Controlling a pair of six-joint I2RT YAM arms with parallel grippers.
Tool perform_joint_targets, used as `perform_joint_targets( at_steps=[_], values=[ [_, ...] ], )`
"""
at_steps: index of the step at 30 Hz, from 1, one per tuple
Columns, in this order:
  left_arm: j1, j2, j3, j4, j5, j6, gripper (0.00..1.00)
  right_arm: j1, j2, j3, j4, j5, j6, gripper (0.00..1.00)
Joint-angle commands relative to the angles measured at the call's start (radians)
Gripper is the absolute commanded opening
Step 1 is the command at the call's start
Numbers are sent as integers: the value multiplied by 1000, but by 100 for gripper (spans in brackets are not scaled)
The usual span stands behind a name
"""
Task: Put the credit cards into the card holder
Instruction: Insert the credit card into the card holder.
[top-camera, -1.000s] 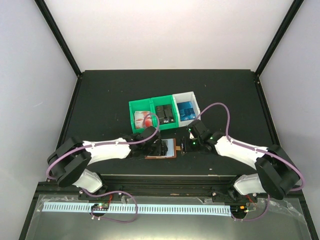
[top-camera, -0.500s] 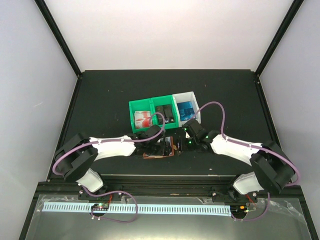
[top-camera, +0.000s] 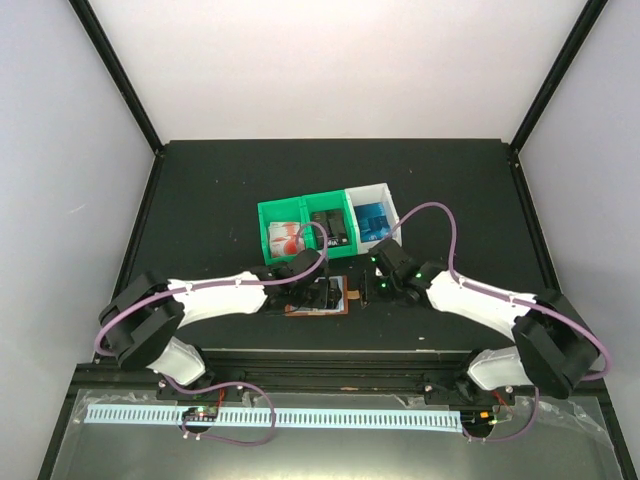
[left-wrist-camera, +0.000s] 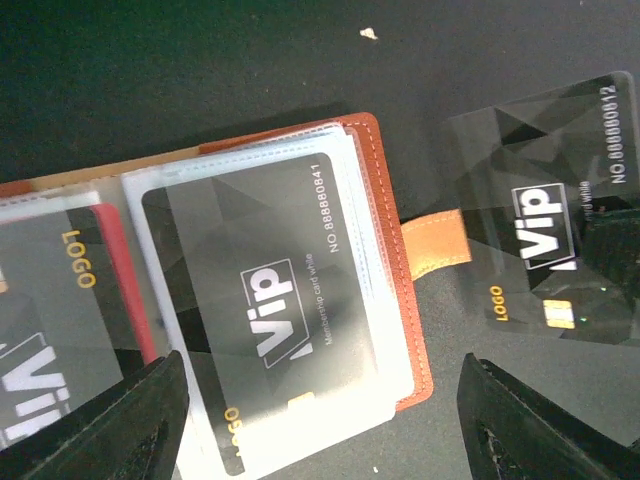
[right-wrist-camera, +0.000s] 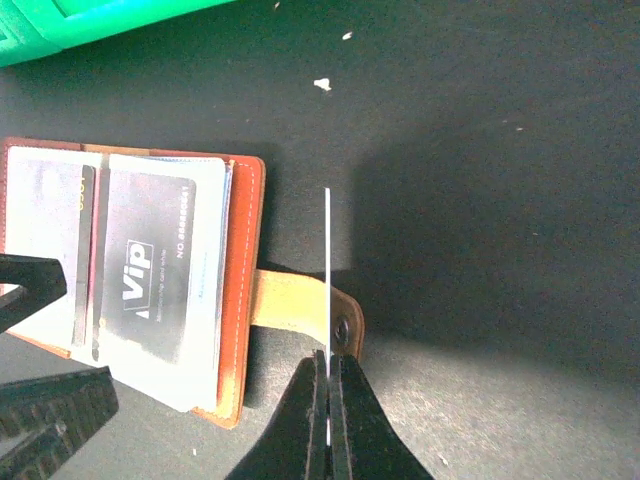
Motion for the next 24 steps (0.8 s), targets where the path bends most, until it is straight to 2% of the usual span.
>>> perform_joint_targets(
  at_steps=[1,3,6,8,15,24],
  values=[
    [-5,-47,4,-34,-54,16,76,8,-67,34,-71,88,-9,1],
    [-5,-66,-9,-34,-70,18,73,9,-94,33,-79,88,-17,1],
    [-4,-78,-18,-41,-104,17,56,17,-114,38,-74,67,-33,2],
    [-1,-74,-24,-42,-116,18,49,32,-118,43,-60,49,-42,1],
    [7,-34,-51,-16,-140,22,32,78,-99,55,1,-11,-45,1],
    [21,14,-82,45,-91,29,17,90,-51,62,39,-14,-10,1]
  ],
)
